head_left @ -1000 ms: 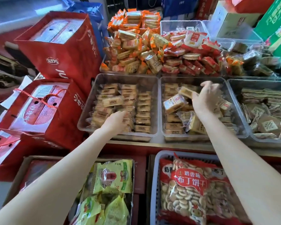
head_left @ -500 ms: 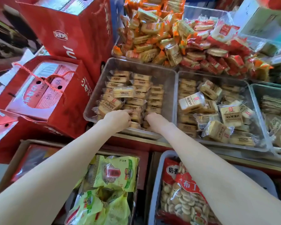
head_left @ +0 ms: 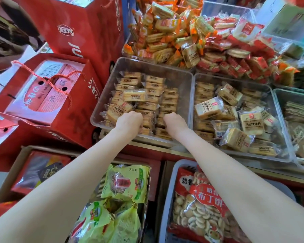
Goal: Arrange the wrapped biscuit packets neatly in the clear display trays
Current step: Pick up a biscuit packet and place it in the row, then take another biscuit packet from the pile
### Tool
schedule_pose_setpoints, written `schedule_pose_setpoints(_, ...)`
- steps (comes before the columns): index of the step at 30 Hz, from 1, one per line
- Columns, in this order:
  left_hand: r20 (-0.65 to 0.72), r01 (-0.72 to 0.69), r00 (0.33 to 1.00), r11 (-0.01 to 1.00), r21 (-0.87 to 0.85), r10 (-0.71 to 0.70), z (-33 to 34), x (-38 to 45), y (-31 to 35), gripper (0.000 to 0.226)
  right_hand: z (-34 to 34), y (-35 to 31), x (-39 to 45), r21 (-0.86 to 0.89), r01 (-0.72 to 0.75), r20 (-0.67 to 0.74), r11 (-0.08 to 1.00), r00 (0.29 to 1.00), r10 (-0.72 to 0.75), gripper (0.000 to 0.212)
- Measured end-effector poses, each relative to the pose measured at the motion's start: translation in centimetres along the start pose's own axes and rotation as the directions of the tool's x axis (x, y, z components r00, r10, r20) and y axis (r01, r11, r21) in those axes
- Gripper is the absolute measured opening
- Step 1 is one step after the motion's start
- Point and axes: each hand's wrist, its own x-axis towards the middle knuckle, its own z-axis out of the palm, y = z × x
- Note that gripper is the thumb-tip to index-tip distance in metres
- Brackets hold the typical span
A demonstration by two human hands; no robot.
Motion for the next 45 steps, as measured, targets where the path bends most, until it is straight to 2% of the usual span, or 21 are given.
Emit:
schedule_pose_setpoints(7,0.025,-0.003,1.000,0.997,0.072,0.001,-0.5,-0.5,0.4,0.017,0.7,0.1,-0.6,-0.337,0.109,0.111,0.935,0.991,-0.076,0.031)
schedule_pose_setpoints(11,0.122,-0.126,0.985,0.992,-0.004,0.126,-1.3,-0.6,-0.1,0.029,0.7,0.2,-0.4,-0.364,0.137,0.105,0.921,0.989,-0.106,0.030)
schedule_pose_setpoints(14,0.201,-0.170,0.963,0.983,-0.073,0.182,-1.8,-1.0,0.0,0.045,0.2,0.0,-0.5,-0.296,0.118,0.070,0.948,0.992,-0.102,0.025)
schedule_pose_setpoints(19,0.287,-0.138,0.949,0.990,0.018,0.127,-1.7,-0.8,1.9,0.047,-1.8,-0.1,-1.3,-0.230,0.092,-0.008,0.969,0.995,-0.096,0.020)
schedule_pose_setpoints(22,0.269,-0.105,0.960,0.990,0.092,0.077,-1.6,-0.8,2.6,0.047,-3.9,-0.2,-2.1,-0.165,0.062,-0.041,0.984,0.997,-0.070,0.015)
schedule_pose_setpoints(25,0.295,-0.043,0.955,0.995,0.086,0.016,-1.8,-0.9,2.9,0.051,-6.4,0.5,-2.5,-0.032,0.034,-0.058,0.999,0.998,-0.036,0.014)
schedule_pose_setpoints(27,0.279,-0.025,0.960,0.998,0.050,0.010,-2.4,-1.3,3.0,0.059,-8.4,1.4,-3.0,0.092,0.040,-0.049,0.995,0.998,-0.035,0.011)
schedule_pose_setpoints(29,0.165,-0.040,0.985,0.996,-0.077,0.053,-3.4,-1.8,3.4,0.071,-10.4,2.2,-3.9,0.199,0.053,-0.030,0.979,0.998,-0.048,0.015)
schedule_pose_setpoints(30,0.087,-0.061,0.993,0.976,-0.207,0.081,-4.0,-2.1,3.8,0.075,-11.2,2.5,-4.5,0.245,0.065,-0.026,0.967,0.998,-0.061,0.017)
schedule_pose_setpoints(32,-0.063,-0.156,0.988,0.890,-0.429,0.143,-5.0,-2.7,4.6,0.068,-12.2,3.2,-5.6,0.372,0.079,-0.035,0.925,0.997,-0.072,0.019)
schedule_pose_setpoints(35,-0.172,-0.240,0.969,0.852,-0.465,0.180,-6.0,-3.4,5.1,0.050,-12.6,4.4,-7.0,0.567,0.088,-0.079,0.819,0.995,-0.052,0.018)
schedule_pose_setpoints(38,-0.193,-0.228,0.971,0.809,-0.543,0.144,-6.6,-4.0,5.2,0.042,-12.5,5.2,-8.7,0.740,0.146,-0.141,0.657,0.988,-0.061,0.014)
schedule_pose_setpoints(40,-0.212,-0.217,0.972,0.737,-0.640,0.102,-7.0,-4.6,5.2,0.039,-12.2,5.4,-9.7,0.799,0.168,-0.141,0.577,0.986,-0.093,0.021)
schedule_pose_setpoints(41,-0.211,-0.210,0.974,0.680,-0.703,0.083,-7.3,-4.9,5.3,0.037,-11.9,5.4,-10.1,0.798,0.176,-0.138,0.577,0.984,-0.108,0.027)
schedule_pose_setpoints(43,-0.179,-0.185,0.982,0.522,-0.832,0.063,-7.6,-5.8,5.5,0.033,-11.3,5.4,-10.6,0.741,0.178,-0.148,0.647,0.984,-0.101,0.044)
schedule_pose_setpoints(45,-0.166,-0.164,0.986,0.400,-0.902,0.029,-7.8,-6.5,5.6,0.031,-10.7,5.5,-10.9,0.735,0.156,-0.195,0.660,0.981,-0.015,0.051)
